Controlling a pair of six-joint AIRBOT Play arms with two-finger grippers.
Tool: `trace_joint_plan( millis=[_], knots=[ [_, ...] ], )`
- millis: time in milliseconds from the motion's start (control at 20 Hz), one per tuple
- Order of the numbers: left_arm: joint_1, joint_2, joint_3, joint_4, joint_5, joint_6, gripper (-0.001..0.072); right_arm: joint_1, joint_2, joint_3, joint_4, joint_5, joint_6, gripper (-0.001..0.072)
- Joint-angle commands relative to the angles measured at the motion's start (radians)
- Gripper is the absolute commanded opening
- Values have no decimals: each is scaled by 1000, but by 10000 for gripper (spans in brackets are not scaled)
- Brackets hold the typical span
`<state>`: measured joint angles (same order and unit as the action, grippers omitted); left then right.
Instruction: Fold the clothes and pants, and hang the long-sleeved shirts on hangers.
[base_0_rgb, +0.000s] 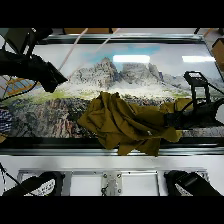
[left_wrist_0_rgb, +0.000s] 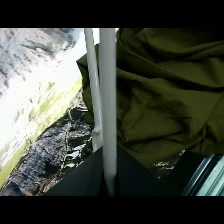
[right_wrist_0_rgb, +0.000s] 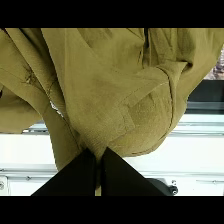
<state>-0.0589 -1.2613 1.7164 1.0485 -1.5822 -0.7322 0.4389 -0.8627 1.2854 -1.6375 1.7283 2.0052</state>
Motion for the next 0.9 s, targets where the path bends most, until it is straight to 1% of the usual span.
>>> trace_joint_plan(
  millis=[0, 50, 100, 200, 300, 350, 450, 550, 650, 750, 850],
  knots=[
    [9, -37, 0, -56, -164, 246, 10, 1, 0, 0, 0, 0, 0, 20],
    [12, -52, -1, -55, -222, 310, 11, 1, 0, 0, 0, 1, -2, 20],
    [17, -67, -3, -54, -252, 335, 11, 1, 0, 0, 0, 7, -26, 19],
    [42, -78, -31, -56, -250, 367, 11, 1, 0, 0, 0, 8, -42, 20],
    [69, -77, -82, -56, -250, 441, 11, 1, 0, 0, 0, 7, -42, 20],
    [91, -77, -108, -58, -251, 459, 10, 1, 0, 0, 0, 7, -42, 19],
    [131, -77, -172, -58, -251, 460, 11, 1, 0, 0, 0, 7, -42, 19],
    [154, -77, -251, -58, -252, 482, 10, 1, 0, 0, 0, 7, -41, 19],
    [158, -76, -326, -57, -253, 518, 10, 1, 0, 0, 5, 8, -39, 20],
    [156, -57, -406, -56, -253, 582, 10, 1, 1, 1, 55, 9, -24, 20],
    [156, -27, -483, -57, -251, 632, 10, -5, -4, 8, 47, -7, -44, 19]
  ],
)
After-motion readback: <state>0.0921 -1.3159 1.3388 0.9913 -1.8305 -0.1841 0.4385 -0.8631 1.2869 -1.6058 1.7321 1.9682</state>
